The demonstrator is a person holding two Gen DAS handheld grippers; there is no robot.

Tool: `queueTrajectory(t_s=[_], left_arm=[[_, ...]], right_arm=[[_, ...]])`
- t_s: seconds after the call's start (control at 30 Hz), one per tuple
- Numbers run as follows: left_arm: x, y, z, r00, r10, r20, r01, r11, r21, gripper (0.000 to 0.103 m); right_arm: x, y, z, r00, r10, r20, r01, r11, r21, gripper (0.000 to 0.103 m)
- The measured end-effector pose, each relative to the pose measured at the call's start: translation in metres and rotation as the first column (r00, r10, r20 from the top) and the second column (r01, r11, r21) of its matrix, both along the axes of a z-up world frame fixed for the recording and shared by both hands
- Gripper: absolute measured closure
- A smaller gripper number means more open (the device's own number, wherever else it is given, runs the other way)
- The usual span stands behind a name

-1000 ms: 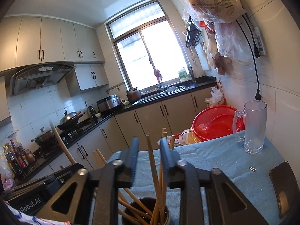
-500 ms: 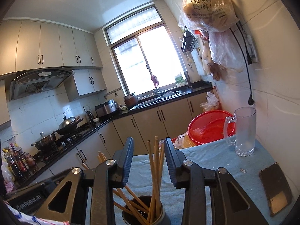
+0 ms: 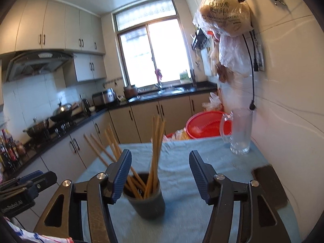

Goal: Organize utensils

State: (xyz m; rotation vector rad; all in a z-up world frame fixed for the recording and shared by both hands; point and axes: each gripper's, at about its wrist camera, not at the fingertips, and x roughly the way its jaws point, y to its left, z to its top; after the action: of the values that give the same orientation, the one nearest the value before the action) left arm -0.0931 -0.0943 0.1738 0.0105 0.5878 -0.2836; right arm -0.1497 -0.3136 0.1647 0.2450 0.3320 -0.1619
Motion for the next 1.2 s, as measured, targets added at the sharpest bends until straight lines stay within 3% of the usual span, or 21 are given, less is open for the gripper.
queueTrajectory(t_s=[0.13, 0.3, 0.53, 0.8, 1.2], left_arm=[[-0.016, 0.008, -0.02, 0.999, 0.035, -0.015, -0.034, 0.997, 0.075, 0.039], [-0.035, 0.014, -0.046, 0.997, 0.059, -0.049, -0.052, 0.989, 0.136, 0.038], [-0.054, 0.025, -0.063, 0.99, 0.075, -0.117, -0.058, 0.989, 0.14, 0.037], [-0.072, 0.04, -0.054, 0.99, 0.109, -0.09, -0.1, 0.99, 0.099, 0.021], [-0.089, 0.059, -0.042, 0.989, 0.132, -0.074, -0.129, 0.991, 0.043, 0.019]], right_arm=[[-0.018, 0.008, -0.007, 0.999, 0.006, -0.048, -0.006, 1.0, -0.003, 0.036], [-0.035, 0.03, -0.023, 0.992, 0.042, -0.118, -0.048, 0.998, -0.043, 0.034], [-0.056, 0.039, -0.041, 0.985, -0.011, -0.172, -0.002, 0.997, -0.077, 0.032], [-0.073, 0.046, -0.06, 0.969, -0.038, -0.244, 0.018, 0.996, -0.084, 0.032], [-0.089, 0.059, -0.065, 0.959, -0.044, -0.281, 0.017, 0.995, -0.099, 0.032]])
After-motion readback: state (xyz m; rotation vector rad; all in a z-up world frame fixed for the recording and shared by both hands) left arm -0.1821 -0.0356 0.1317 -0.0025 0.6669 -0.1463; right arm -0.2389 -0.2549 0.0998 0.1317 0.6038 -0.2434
